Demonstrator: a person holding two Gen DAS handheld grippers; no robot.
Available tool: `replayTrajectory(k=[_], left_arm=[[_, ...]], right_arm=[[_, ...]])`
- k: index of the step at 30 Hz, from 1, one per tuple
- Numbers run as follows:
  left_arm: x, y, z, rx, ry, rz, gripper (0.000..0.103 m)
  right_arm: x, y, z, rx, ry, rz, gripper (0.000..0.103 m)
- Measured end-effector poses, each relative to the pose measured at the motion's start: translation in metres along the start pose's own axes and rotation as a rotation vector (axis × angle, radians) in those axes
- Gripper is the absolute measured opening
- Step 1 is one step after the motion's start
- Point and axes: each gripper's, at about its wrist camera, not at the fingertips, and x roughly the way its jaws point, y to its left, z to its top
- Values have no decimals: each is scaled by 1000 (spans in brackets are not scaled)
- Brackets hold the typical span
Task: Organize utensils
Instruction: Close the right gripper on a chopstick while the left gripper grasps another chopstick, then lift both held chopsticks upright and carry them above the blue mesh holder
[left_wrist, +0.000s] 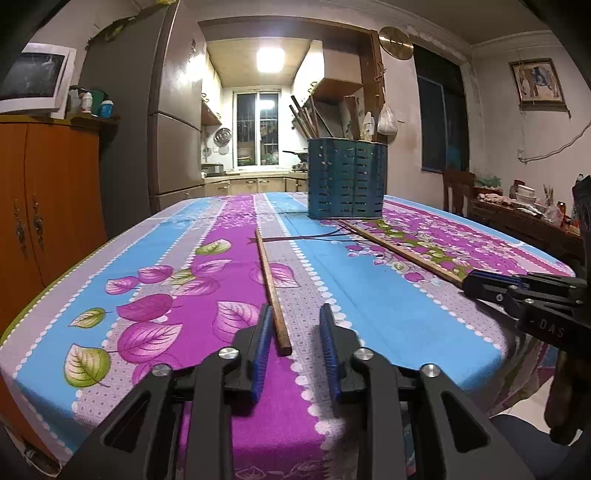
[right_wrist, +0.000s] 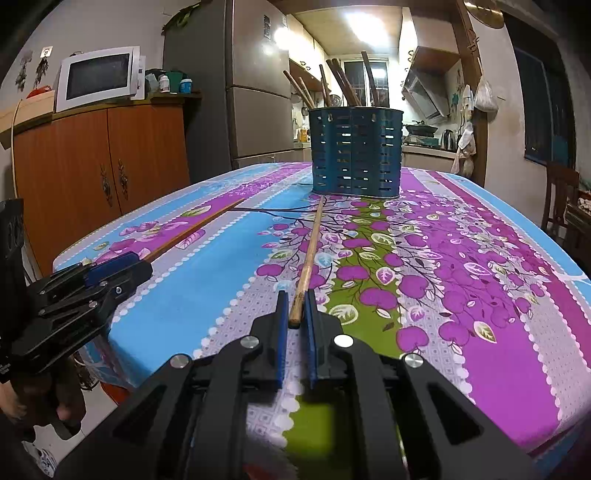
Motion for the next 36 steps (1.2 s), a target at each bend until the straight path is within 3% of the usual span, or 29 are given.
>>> replayTrajectory(k=[6, 7, 8, 12, 16, 27, 36], left_arm=[[-3, 1, -4, 3, -22, 5, 22], [-3, 1, -3, 1, -21, 7, 19], [-3, 2, -2, -8, -17, 22, 10], [-6, 7, 1, -28, -2, 19, 7], [-24, 4, 17, -19, -40, 6, 7], [-76, -8, 96, 29, -222, -48, 7], [-56, -12, 165, 37, -251, -99, 7]], right_arm=[[2, 2, -1, -16, -9, -10, 8], [1, 1, -2, -15, -10, -10, 8], [1, 1, -2, -15, -12, -7, 8], [-2, -3, 0, 11, -15, 10, 6], [-16, -1, 8, -7, -46, 14, 5], [-86, -9, 75, -86, -219, -13, 5], [-92, -16, 129, -138, -267, 26, 5]])
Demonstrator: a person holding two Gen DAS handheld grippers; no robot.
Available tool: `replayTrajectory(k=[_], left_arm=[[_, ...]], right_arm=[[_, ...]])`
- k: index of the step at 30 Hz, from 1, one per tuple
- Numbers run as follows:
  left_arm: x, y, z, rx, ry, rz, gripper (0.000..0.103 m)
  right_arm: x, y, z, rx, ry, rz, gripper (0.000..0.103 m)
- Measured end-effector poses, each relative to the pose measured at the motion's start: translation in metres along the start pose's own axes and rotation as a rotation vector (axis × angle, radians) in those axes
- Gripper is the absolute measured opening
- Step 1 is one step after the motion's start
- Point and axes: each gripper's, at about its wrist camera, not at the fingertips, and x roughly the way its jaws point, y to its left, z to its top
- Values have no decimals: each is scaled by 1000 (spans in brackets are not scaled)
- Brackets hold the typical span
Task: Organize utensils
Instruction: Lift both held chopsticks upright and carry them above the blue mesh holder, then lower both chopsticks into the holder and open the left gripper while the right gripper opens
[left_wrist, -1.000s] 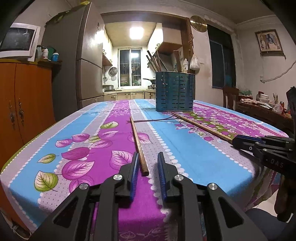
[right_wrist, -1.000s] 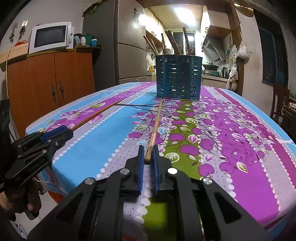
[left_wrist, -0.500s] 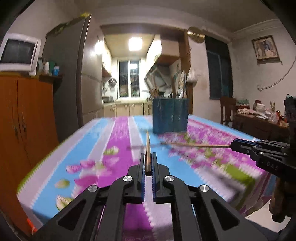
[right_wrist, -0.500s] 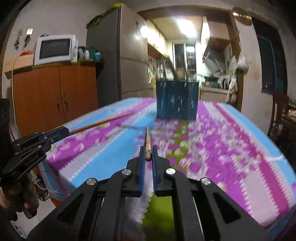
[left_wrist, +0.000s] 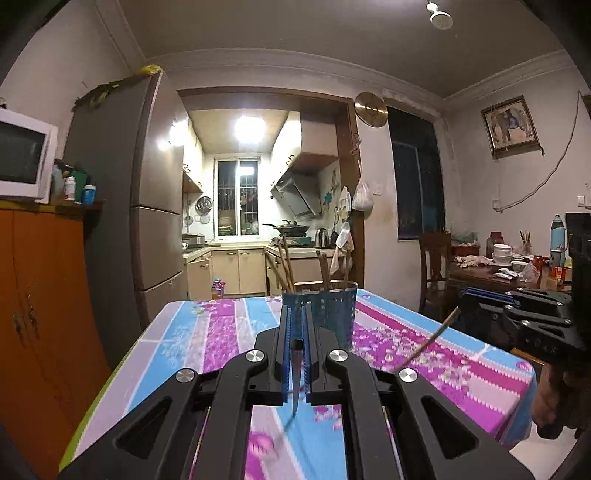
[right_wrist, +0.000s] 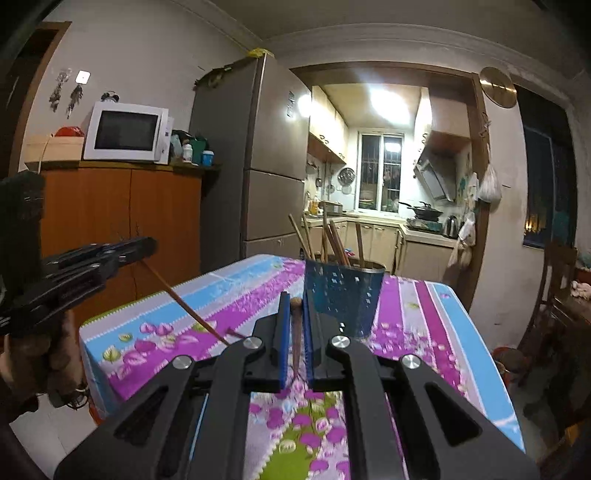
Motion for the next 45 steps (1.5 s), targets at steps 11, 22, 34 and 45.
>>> replayTrajectory(k=[11, 22, 34, 45], left_arm=[[64, 2, 48, 3, 110, -41, 7], [84, -5, 89, 12, 114, -72, 7], [114, 0, 183, 8, 8, -63, 7], [168, 0, 295, 16, -113, -33, 7]], right_arm=[[38, -34, 45, 33, 55, 44, 5], [45, -53, 69, 35, 55, 43, 5], [50, -93, 151, 37, 41, 35, 5], [105, -141, 245, 37, 52, -2, 5]])
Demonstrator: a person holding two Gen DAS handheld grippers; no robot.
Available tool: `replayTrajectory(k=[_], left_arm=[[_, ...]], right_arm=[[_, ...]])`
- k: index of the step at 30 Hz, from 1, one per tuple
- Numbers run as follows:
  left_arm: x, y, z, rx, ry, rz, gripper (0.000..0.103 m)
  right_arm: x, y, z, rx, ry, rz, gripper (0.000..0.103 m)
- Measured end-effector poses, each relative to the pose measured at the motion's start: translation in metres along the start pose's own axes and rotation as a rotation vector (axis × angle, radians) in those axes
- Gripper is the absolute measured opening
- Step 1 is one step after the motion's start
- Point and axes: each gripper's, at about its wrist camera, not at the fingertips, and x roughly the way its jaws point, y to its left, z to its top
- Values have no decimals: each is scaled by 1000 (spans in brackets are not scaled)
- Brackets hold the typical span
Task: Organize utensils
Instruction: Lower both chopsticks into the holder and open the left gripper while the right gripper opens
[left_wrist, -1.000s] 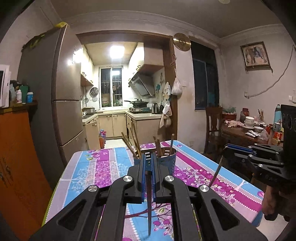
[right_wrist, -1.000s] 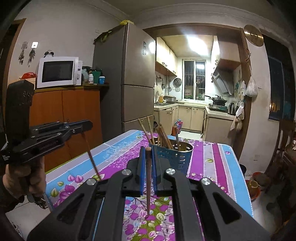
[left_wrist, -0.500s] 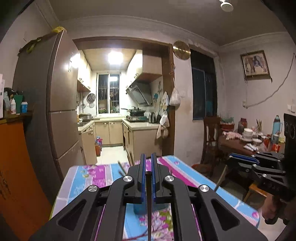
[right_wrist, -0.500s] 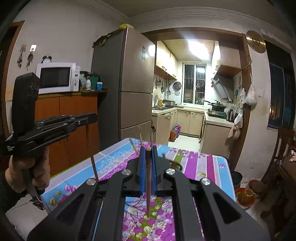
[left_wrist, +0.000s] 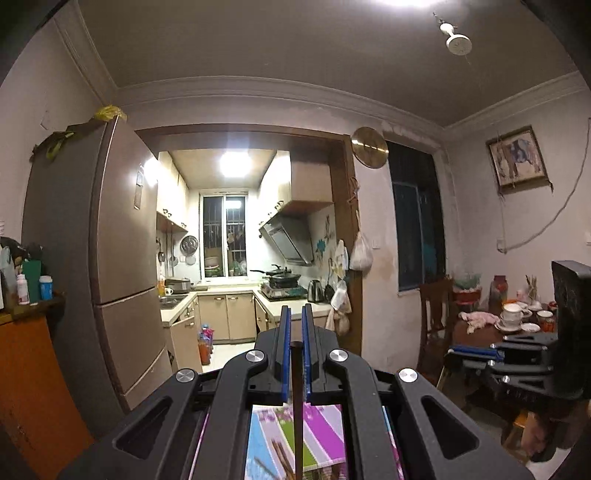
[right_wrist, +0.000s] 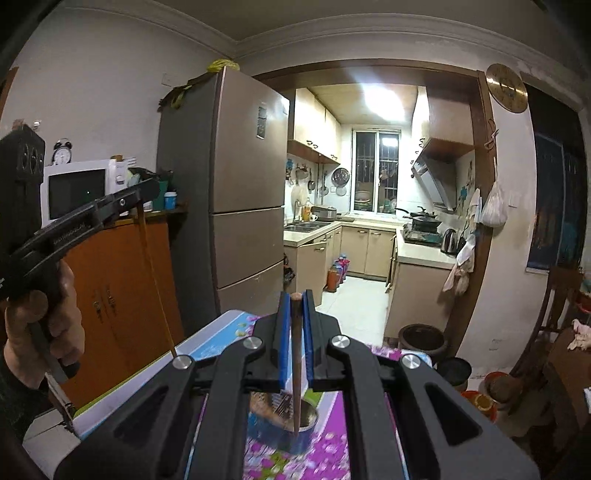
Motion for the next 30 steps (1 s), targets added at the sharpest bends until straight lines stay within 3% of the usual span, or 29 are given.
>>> replayTrajectory(k=[5, 14, 30], left_arm=[[49, 1, -5, -21, 17, 0, 7], [114, 3, -60, -57, 81, -17, 7], [142, 15, -124, -88, 173, -29, 7]], right_arm=[[31, -14, 9, 5, 8, -6, 5], [75, -38, -14, 56, 44, 28, 5], [118, -38, -51, 73, 142, 72, 5]])
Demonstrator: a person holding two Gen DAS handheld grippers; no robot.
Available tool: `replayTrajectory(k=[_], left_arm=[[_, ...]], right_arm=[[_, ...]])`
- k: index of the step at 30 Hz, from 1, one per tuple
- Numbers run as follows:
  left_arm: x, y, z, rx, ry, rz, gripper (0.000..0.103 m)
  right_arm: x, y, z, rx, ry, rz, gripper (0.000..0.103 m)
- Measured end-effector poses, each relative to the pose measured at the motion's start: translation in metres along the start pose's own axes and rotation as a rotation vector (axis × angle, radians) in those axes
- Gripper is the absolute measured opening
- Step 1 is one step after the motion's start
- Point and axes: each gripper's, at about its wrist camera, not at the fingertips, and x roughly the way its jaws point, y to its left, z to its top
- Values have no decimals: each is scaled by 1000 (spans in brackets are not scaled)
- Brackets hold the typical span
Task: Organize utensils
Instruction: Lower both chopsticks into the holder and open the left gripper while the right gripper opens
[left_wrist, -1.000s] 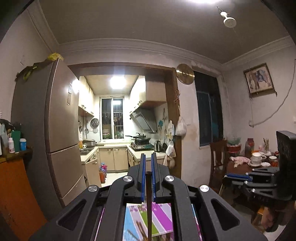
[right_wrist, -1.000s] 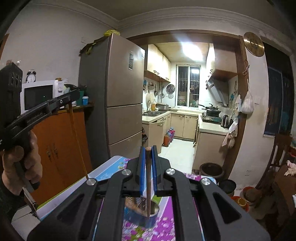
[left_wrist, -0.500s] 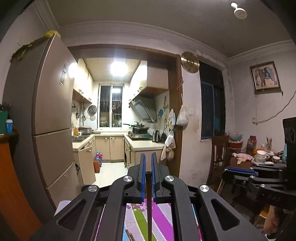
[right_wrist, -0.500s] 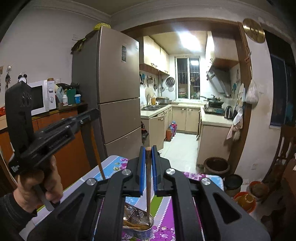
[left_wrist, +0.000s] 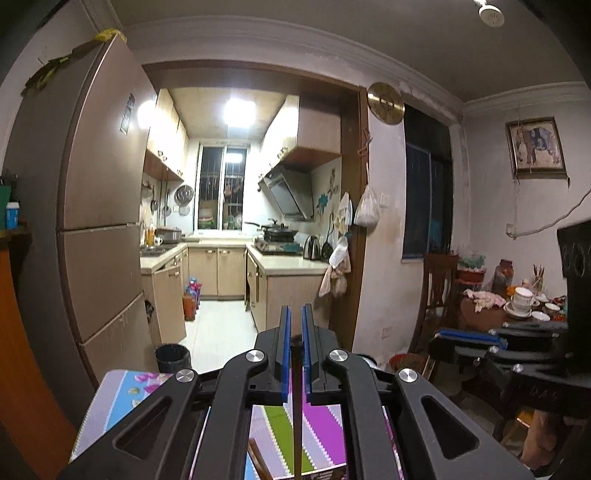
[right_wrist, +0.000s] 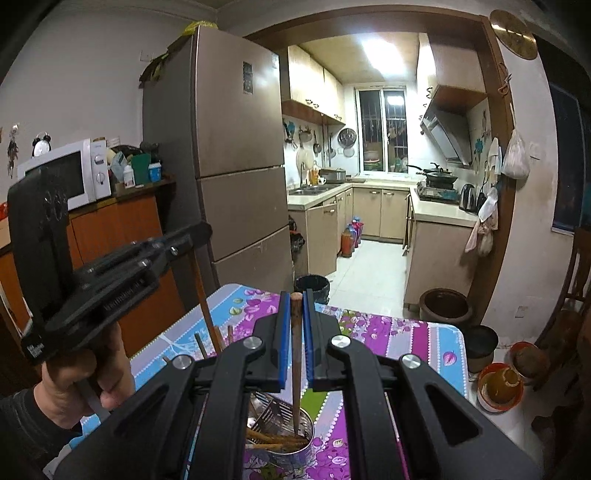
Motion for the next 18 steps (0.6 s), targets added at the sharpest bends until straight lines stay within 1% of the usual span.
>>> replayTrajectory(k=[6, 18], left_arm=[[8, 0, -12, 5, 25, 3, 7], [15, 2, -20, -5, 27, 3, 7]], right_arm=[[11, 0, -7, 0, 19, 5, 5], [19, -4, -12, 9, 34, 11, 5]])
